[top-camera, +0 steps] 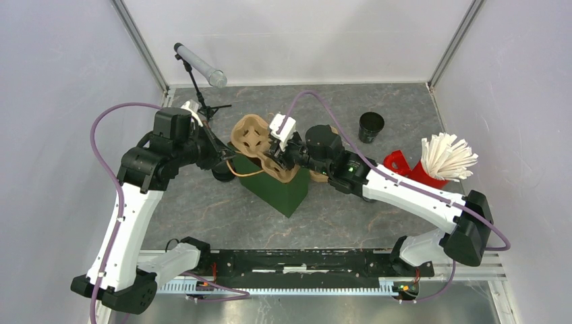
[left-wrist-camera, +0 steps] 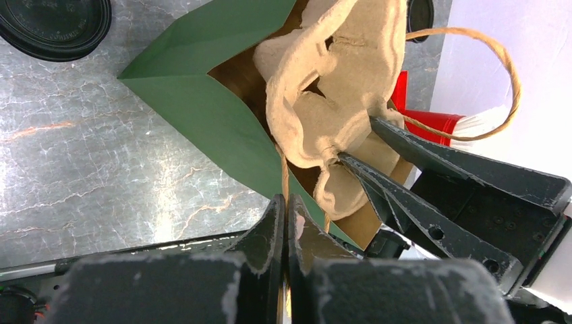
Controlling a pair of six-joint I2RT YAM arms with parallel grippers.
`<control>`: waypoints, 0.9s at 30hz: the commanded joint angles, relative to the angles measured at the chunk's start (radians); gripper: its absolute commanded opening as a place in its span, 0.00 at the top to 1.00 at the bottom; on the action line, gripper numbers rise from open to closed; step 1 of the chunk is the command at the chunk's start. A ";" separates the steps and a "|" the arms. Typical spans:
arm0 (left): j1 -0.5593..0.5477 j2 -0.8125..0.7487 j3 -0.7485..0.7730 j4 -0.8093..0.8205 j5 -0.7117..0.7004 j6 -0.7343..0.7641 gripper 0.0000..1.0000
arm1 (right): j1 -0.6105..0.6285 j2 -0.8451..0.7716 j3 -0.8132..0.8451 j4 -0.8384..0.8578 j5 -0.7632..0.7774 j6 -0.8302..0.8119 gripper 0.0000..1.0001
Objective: Pack the takeout coffee
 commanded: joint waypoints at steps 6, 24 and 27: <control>0.007 -0.009 0.036 -0.035 -0.035 0.021 0.98 | -0.003 -0.033 0.067 -0.134 0.032 0.042 0.63; 0.006 -0.001 0.045 -0.045 0.017 0.020 0.98 | -0.004 0.062 0.063 -0.190 -0.010 0.117 0.63; 0.006 -0.004 0.039 -0.051 0.015 0.023 0.98 | -0.004 0.065 0.058 -0.195 -0.008 0.125 0.63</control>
